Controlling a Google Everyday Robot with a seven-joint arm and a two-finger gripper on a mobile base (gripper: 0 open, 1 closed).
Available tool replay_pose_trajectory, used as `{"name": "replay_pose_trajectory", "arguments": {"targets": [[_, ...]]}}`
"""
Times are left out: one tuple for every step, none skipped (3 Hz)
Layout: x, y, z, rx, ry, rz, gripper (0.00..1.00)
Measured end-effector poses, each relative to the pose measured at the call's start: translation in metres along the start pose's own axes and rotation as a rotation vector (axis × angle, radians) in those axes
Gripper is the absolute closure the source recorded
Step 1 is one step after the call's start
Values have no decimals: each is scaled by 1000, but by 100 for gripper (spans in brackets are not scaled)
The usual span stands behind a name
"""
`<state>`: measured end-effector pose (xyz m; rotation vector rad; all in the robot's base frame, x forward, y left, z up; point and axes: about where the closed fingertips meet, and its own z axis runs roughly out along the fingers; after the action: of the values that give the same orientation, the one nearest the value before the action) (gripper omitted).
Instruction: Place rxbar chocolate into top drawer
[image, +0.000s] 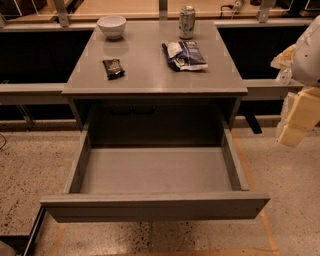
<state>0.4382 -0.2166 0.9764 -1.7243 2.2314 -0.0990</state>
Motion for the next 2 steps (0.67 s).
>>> {"name": "replay_pose_trajectory", "arguments": {"targets": [[0,0,0,0,0,0,0],[-7,-12,-5,54,-26,25,0]]}}
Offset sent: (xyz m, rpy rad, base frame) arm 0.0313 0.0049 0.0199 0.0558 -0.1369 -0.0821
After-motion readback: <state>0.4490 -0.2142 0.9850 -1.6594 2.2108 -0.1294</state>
